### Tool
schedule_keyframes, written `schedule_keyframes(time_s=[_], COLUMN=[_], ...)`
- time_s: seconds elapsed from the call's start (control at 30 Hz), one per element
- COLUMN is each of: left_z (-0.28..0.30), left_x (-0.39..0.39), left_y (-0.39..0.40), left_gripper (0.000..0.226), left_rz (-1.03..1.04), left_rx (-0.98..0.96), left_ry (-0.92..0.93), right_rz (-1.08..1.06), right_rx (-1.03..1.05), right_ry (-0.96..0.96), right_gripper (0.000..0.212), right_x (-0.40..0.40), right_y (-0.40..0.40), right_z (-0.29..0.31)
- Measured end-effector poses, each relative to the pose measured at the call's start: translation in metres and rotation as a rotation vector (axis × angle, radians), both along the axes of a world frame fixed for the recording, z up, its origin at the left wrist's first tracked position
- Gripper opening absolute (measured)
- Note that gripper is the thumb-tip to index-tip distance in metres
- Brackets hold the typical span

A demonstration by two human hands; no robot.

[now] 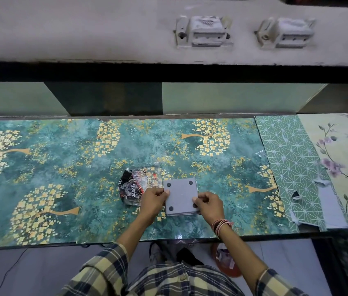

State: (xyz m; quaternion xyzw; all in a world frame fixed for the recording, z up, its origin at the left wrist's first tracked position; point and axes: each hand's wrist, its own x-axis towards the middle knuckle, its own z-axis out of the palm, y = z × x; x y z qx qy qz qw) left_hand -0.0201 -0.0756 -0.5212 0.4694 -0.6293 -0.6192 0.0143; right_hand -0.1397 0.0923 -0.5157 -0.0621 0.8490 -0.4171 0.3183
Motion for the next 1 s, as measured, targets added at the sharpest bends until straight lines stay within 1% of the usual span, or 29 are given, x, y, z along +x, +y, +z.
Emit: schedule_keyframes(time_s=[0.07,0.17,0.27,0.37,0.53,0.7,0.83,1.0], left_z=[-0.002,0.001,-0.003,-0.005,-0.007,-0.004,-0.001,-0.01], left_x=[0.002,0.001,0.0,-0.001,-0.002,-0.003,-0.007,-0.01], left_y=[0.0,0.002,0.002,0.002,0.003,0.005,0.006,-0.001], left_gripper=[0.014,0.016,0.017,0.016,0.028,0.023,0.019,0.032], left_rz=[-0.064,-0.136,-0.166,-0.167,-0.144,-0.144,-0.142,-0.158], left_rx=[-0.046,-0.102,-0.147,-0.154,-0.167,-0.19,-0.203,-0.201], left_ry=[-0.016,-0.033,-0.059,-0.075,-0.09,-0.095,-0.128,-0.2], right_rz=[0.005,0.014,0.017,0.025,0.032,0.031,-0.003,0.024], right_rx=[0.028,0.054,0.081,0.088,0.121,0.135,0.16,0.191], right_ry=[0.023,0.031,0.05,0.05,0.05,0.052,0.012,-0.088], right_gripper=[0.016,0.01,0.011,0.01,0.017,0.014,0.016,0.027], right_x=[0.002,0.004,0.004,0.002,-0.002,-0.003,-0.005,-0.012], right_y=[0.001,0.003,0.005,0.005,0.003,0.0,-0.004,-0.01], right_z=[-0.001,-0.005,-0.006,-0.008,-0.007,-0.005,-0.002,0.004])
